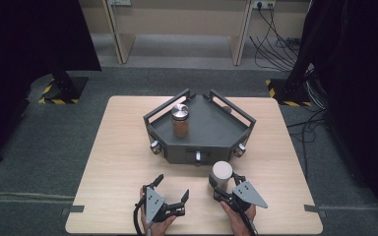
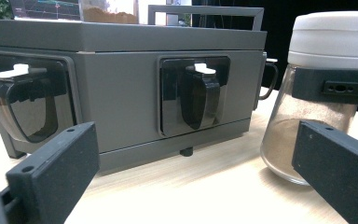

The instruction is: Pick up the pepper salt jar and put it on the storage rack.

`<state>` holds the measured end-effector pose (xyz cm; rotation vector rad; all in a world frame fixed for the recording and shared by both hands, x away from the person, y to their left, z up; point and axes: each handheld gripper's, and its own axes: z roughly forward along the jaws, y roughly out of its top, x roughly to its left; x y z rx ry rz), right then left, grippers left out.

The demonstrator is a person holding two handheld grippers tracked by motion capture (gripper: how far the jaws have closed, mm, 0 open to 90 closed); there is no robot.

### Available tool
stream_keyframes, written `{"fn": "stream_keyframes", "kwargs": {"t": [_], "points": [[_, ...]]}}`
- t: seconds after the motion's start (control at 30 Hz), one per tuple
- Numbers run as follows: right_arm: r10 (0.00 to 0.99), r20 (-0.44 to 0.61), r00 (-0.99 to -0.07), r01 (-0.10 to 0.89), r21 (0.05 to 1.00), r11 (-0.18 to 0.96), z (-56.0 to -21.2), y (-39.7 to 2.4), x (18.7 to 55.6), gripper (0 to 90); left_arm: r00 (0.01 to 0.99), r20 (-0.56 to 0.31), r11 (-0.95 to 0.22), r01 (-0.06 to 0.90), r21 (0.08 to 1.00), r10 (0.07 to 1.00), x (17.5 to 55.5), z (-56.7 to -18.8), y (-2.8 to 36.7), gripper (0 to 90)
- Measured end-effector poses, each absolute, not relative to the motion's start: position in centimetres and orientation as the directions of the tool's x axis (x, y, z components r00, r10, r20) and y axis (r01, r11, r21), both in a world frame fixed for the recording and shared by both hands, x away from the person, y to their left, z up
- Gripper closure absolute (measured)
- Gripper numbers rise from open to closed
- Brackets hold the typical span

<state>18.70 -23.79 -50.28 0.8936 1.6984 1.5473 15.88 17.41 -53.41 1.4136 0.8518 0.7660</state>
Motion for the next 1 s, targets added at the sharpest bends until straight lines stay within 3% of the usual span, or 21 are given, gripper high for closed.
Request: {"fn": "stream_keyframes", "kwargs": {"t": [1.0], "points": [[0.822,-0.028,-0.569,0.050,0.996,0.068,-48.7,-24.1,18.3,35.5,0.505,-0.045,0.027,0.044,0.999,0.862,15.9,-53.4,17.4,0.3]]}}
